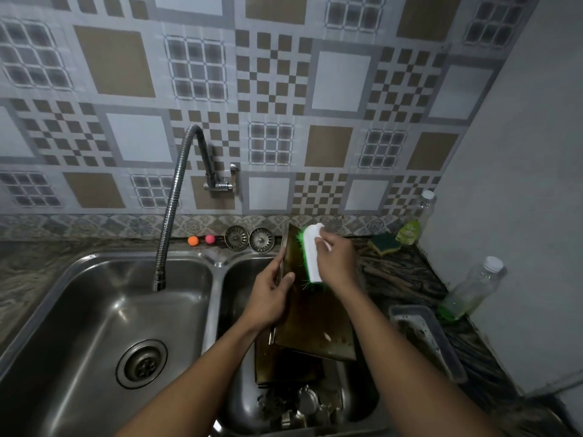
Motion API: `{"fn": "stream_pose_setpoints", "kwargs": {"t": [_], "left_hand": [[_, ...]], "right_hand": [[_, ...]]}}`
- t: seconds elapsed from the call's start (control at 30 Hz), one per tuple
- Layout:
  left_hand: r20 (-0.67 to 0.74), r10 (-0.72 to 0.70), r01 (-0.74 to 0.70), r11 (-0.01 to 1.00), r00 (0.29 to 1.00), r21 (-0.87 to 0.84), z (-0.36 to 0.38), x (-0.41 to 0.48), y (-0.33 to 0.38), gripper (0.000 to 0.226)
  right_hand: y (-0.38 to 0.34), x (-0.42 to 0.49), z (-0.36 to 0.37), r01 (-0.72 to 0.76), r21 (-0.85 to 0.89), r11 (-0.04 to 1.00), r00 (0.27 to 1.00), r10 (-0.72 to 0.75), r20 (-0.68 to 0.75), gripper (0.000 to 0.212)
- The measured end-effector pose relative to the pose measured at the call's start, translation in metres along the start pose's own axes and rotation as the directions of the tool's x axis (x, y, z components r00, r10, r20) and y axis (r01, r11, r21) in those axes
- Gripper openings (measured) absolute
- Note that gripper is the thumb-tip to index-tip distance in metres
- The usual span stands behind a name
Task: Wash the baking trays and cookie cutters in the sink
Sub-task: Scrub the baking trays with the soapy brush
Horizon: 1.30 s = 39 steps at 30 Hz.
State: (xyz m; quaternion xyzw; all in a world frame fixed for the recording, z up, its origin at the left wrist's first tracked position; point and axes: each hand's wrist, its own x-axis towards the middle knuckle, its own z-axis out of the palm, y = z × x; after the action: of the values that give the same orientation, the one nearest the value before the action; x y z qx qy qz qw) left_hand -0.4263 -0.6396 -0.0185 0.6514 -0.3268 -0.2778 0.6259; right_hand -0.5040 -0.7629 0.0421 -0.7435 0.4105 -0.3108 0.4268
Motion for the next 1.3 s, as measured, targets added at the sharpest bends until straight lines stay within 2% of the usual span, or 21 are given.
{"fn": "stream_pose_setpoints", "kwargs": {"t": [0.1, 0.17, 0.3, 0.37, 0.43, 0.57, 0.7, 0.83, 0.97, 1.07, 1.17, 1.3], "left_hand": [[-0.083, 0.032, -0.034, 0.999, 0.996, -0.026, -0.007, 0.002, 0.003, 0.057], [-0.119, 0.039, -0.045, 0.998, 0.992, -0.049, -0.013, 0.002, 0.004, 0.057], [-0.048, 0.049, -0.05, 0.999, 0.998, -0.018, -0.014, -0.004, 0.01, 0.056], [0.015, 0.059, -0.059, 0.998, 0.998, 0.005, -0.006, -0.004, 0.013, 0.057], [0.018, 0.066, -0.066, 0.998, 0.998, 0.007, 0.002, 0.0, 0.015, 0.057], [-0.113, 0.057, -0.065, 0.995, 0.992, -0.07, 0.001, 0.011, 0.019, 0.051], [-0.271, 0.038, -0.081, 0.986, 0.962, -0.149, -0.011, 0.011, 0.016, 0.047], [-0.254, 0.02, -0.054, 0.991, 0.967, -0.126, -0.009, 0.002, 0.006, 0.047], [-0.203, 0.02, -0.04, 0.995, 0.979, -0.095, 0.007, 0.001, 0.009, 0.046], [-0.297, -0.014, -0.036, 0.986, 0.955, -0.162, 0.007, 0.01, 0.008, 0.043], [-0.399, -0.063, -0.035, 0.972, 0.915, -0.233, -0.006, 0.016, 0.009, 0.043], [-0.473, -0.004, -0.082, 0.984, 0.881, -0.161, -0.021, 0.011, 0.015, 0.043]], "right_hand": [[0.001, -0.015, 0.005, 0.09, -0.014, 0.996, 0.994, -0.089, 0.07, 0.035], [0.015, -0.018, -0.006, 0.072, -0.063, 0.995, 0.995, -0.067, 0.08, 0.033], [0.035, -0.004, -0.034, -0.071, -0.064, 0.995, 0.997, 0.068, -0.043, 0.035], [0.027, 0.006, -0.036, -0.069, -0.04, 0.997, 0.994, 0.066, -0.082, 0.035], [0.008, 0.009, -0.029, -0.032, -0.012, 0.999, 0.996, 0.031, -0.089, 0.035], [-0.015, -0.012, -0.007, 0.074, 0.033, 0.997, 0.997, -0.074, -0.011, 0.033], [0.008, -0.043, -0.005, 0.155, -0.019, 0.988, 0.986, -0.153, 0.058, 0.03], [0.024, -0.034, -0.015, 0.027, -0.019, 0.999, 1.0, -0.027, 0.002, 0.031], [0.0, -0.022, -0.001, 0.025, 0.029, 0.999, 0.999, -0.024, -0.034, 0.032], [-0.019, -0.036, 0.016, 0.095, 0.001, 0.995, 0.995, -0.095, 0.007, 0.032], [-0.015, -0.065, 0.02, 0.137, 0.052, 0.989, 0.987, -0.141, 0.082, 0.03], [0.023, -0.084, 0.011, 0.14, 0.027, 0.99, 0.988, -0.141, 0.055, 0.03]]}}
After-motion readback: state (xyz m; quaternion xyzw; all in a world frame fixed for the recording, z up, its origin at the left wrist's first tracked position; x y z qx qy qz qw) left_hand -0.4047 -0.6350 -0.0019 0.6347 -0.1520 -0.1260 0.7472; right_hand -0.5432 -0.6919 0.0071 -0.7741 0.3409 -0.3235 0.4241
